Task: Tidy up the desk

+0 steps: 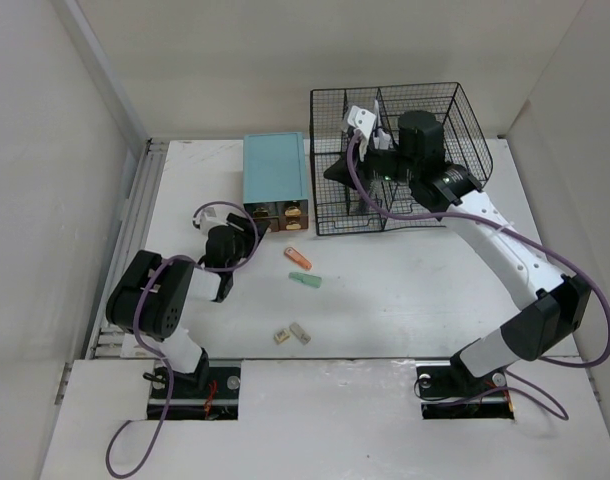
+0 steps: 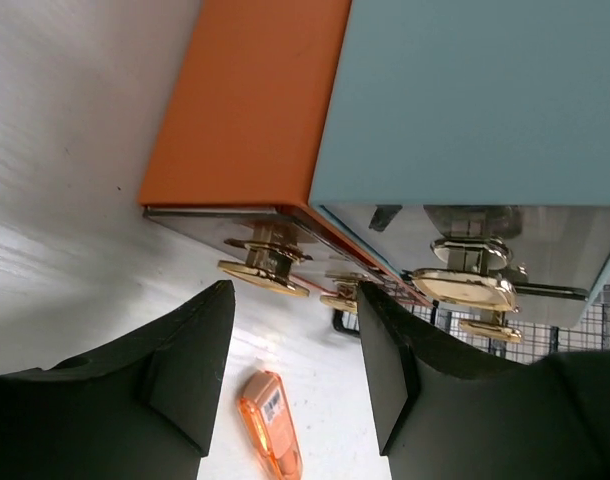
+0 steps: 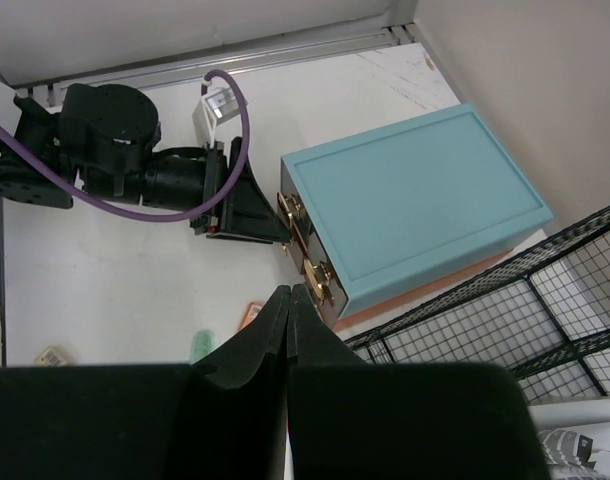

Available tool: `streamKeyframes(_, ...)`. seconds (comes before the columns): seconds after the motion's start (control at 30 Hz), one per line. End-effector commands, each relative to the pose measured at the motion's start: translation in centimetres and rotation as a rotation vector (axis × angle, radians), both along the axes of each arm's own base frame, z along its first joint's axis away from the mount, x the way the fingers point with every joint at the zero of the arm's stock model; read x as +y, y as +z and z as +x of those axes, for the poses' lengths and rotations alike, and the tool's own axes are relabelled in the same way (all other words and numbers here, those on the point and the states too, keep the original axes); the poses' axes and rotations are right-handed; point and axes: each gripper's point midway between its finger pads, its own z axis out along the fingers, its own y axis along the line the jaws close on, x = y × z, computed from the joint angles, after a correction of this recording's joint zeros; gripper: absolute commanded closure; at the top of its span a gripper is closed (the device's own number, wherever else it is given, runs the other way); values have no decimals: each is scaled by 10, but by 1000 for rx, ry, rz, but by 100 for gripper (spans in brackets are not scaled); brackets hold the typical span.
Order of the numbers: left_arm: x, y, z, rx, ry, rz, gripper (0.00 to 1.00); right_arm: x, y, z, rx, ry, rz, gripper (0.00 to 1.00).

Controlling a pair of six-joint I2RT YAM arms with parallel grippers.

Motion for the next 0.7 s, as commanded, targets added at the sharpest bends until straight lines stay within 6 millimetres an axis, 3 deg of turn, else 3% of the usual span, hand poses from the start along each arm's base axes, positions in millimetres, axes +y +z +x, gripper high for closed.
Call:
streamKeyframes(0.0, 6, 12, 14, -54, 26, 30, 51, 1, 21, -4, -60, 40, 46, 100)
streamKeyframes(0.2, 9, -7, 19, -13, 35, 42, 51, 3, 17, -4, -51, 49, 43, 100)
streamKeyframes(0.4, 8, -10, 25, -16, 36, 41, 53, 3, 17, -4, -51, 49, 43, 100)
streamKeyframes(0.53, 6, -6, 31, -26, 36, 38, 67, 3, 17, -4, -51, 49, 43, 100)
streamKeyframes(0.57, 6, -10, 30, -17, 36, 41, 78, 4, 14, -2, -43, 49, 39, 100)
streamKeyframes(0.67, 6, -9, 25, -21, 26, 36, 89, 4, 14, -3, -42, 58, 41, 100)
